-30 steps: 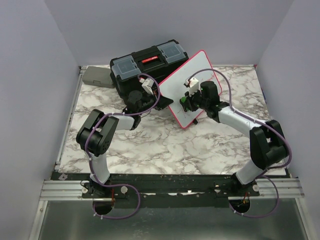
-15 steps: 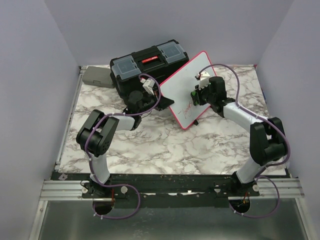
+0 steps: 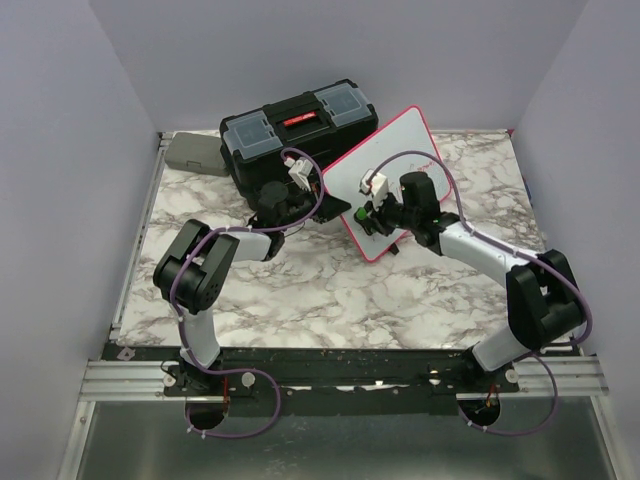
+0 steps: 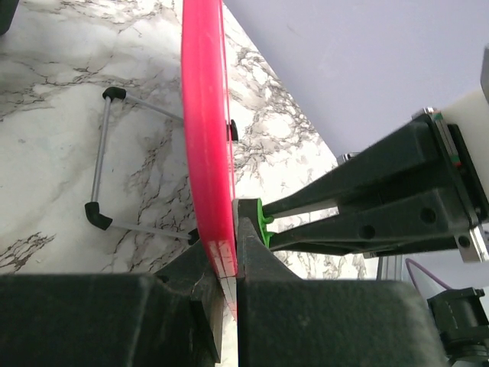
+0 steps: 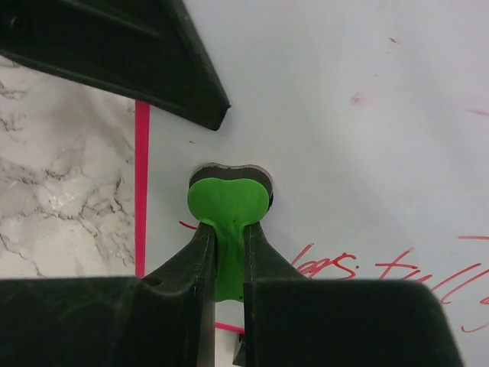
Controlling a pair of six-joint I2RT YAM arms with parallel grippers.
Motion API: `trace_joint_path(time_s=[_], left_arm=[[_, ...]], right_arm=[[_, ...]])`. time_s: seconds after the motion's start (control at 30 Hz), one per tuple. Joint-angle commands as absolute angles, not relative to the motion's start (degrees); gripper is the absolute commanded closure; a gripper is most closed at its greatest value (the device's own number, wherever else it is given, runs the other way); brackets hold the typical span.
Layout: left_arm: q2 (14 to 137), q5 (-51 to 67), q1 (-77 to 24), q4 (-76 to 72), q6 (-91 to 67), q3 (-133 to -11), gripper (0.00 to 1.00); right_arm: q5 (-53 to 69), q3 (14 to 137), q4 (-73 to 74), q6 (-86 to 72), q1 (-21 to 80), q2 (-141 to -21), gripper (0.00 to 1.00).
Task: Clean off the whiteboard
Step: Erase the whiteboard at the whiteboard stand.
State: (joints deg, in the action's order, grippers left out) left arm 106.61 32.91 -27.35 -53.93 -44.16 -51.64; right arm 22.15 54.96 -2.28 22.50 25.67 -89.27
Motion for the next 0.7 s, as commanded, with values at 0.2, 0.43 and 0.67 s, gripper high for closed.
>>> trace_joint_path(time_s=[0.2, 0.43, 0.67], left_arm=[[105.91, 39.2, -29.78, -53.0, -43.45, -52.15, 1.0], [106.27, 39.03, -29.88, -52.85, -43.93, -53.08, 1.0], [106.61, 39.2, -29.97, -52.3, -43.74, -53.17, 1.0]], right_arm=[[13.31, 49.2, 5.58, 36.75, 28.75, -87.69, 0.99], [12.03, 40.04, 0.64, 45.75, 32.61, -85.16, 0.99], [10.24, 38.18, -14.35, 42.0, 33.05, -82.2, 0.99]])
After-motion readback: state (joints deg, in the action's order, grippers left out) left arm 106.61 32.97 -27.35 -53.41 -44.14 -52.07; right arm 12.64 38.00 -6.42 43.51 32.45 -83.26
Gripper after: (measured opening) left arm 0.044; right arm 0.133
